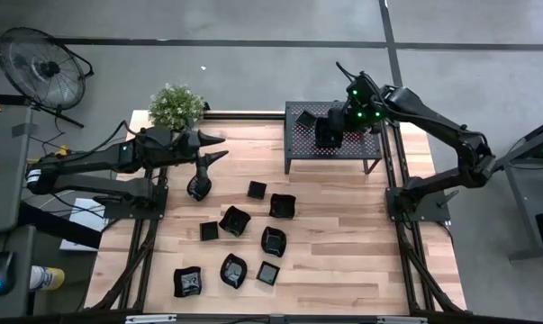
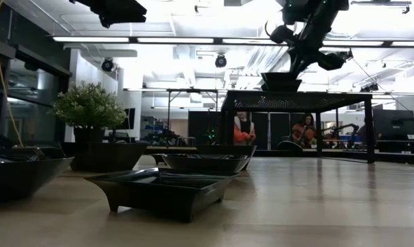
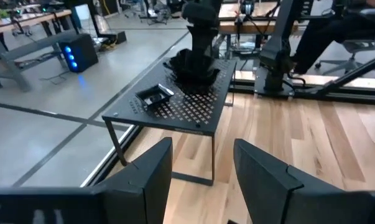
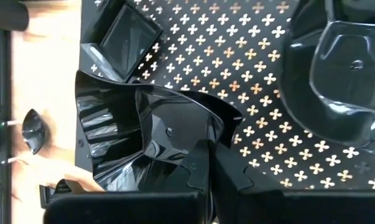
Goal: Pick & Place Mini shaped plates
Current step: Stack the black distorted square plate on top of the black distorted square plate on the shelf, then stack the black distorted square plate on top of the black distorted square plates on the shelf
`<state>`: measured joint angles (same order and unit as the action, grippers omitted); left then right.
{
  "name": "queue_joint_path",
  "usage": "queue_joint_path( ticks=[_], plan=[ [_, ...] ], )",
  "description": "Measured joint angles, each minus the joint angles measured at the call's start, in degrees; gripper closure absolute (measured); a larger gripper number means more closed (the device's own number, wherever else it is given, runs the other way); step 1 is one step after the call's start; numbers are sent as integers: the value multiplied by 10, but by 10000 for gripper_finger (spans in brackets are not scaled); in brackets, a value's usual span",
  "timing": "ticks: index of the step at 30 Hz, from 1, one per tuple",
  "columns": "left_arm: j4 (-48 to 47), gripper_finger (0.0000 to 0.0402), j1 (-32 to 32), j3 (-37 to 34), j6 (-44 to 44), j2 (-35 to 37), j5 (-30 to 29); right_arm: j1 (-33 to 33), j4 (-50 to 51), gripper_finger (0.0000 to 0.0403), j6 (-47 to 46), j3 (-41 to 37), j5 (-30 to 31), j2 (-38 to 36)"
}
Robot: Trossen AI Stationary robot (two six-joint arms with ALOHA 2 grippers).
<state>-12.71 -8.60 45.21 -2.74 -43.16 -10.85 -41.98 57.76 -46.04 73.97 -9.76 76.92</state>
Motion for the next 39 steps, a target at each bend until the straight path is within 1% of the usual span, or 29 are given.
queue_joint_path(
  ticks=[8,22,27,32,39],
  plan=[
    [-9,234,0,0,-1,0,0,-5,1,398,21,0,-7,0],
    [-9,234,0,0,-2,0,-3,-5,3,355,35,0,5,0],
    [-8,234,0,0,0,0,-7,-5,3,341,43,0,-7,-3],
    [-8,234,0,0,10,0,-8,-10,2,332,59,0,-12,-29],
    [-19,234,0,0,32,-1,7,-9,3,332,92,0,-29,-102]
  ],
)
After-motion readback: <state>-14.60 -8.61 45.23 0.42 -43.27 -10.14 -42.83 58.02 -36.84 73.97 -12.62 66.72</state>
